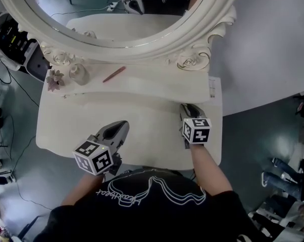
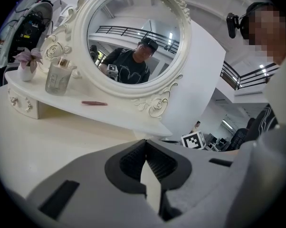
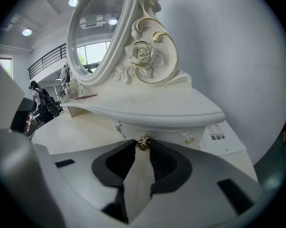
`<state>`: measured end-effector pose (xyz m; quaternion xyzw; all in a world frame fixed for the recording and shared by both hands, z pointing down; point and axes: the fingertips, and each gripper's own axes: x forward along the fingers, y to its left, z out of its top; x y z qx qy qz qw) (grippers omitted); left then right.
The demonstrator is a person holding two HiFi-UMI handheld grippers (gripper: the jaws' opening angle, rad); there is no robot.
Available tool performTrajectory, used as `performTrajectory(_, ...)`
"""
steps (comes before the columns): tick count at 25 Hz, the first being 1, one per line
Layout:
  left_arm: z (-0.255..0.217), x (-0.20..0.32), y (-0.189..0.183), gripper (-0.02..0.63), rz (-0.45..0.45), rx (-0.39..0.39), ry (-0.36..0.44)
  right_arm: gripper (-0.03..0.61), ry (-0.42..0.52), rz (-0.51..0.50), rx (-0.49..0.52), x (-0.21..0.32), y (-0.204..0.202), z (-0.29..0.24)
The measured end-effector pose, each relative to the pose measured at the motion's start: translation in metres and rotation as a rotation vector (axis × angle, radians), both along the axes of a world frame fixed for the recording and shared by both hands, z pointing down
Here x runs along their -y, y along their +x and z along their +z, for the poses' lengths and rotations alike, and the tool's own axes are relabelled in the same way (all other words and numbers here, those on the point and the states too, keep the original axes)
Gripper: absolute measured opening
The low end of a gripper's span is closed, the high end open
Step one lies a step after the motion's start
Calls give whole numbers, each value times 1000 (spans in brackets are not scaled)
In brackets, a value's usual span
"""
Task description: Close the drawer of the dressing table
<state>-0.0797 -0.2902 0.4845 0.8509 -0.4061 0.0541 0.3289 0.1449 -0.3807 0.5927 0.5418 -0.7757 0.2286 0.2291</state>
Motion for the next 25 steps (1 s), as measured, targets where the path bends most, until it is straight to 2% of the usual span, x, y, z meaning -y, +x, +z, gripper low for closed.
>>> performTrajectory(10, -2, -5, 4, 3, 6, -10, -4, 109, 7, -5, 9, -6, 2, -6)
performTrajectory(18, -13, -17, 19, 3, 50, -28, 15, 132, 76, -105, 132, -43, -16, -56)
performTrajectory(21, -22, -26, 27, 3, 76, -33, 31, 111, 127, -165, 190, -67, -28, -87)
performTrajectory(25, -38, -39, 36, 3, 115, -34, 66, 46, 201, -225, 236, -100, -39, -127)
